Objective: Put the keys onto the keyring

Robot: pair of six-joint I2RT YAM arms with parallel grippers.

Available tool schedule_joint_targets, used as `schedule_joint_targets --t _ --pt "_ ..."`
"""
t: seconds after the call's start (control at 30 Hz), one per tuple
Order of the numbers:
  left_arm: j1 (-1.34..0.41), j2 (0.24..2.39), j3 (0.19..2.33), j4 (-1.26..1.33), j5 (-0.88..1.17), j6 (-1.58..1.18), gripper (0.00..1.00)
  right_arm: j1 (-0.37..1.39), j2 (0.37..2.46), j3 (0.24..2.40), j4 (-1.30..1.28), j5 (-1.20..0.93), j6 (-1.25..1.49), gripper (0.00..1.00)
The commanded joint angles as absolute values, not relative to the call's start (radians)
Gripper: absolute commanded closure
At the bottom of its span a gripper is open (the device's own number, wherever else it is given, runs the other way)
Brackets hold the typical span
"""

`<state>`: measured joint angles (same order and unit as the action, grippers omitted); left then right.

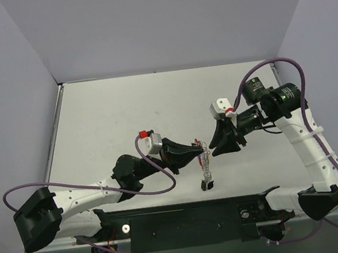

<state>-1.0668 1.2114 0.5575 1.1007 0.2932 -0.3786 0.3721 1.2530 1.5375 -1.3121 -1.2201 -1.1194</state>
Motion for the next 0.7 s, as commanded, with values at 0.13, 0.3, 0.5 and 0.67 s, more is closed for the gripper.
schedule_joint_targets --t 0.13,0.3,0.5,0.67 --pt "-1.063 1.223 0.592 1.181 0.314 -0.405 1.00 0.388 1.284 1.560 -1.316 -1.261 -1.080 0.77" --pt "-1.063 1.230 0.597 1.187 0.318 -0.410 1.00 0.403 1.301 1.566 -1.313 -1.256 -1.066 0.77" --pt "-1.063 1.238 0.601 1.196 0.318 -0.414 1.00 0.420 1.312 1.559 -1.293 -1.239 -1.049 0.77" --pt "-1.063 1.235 0.601 1.200 0.318 -0.417 1.00 0.433 1.316 1.554 -1.287 -1.215 -1.040 0.89"
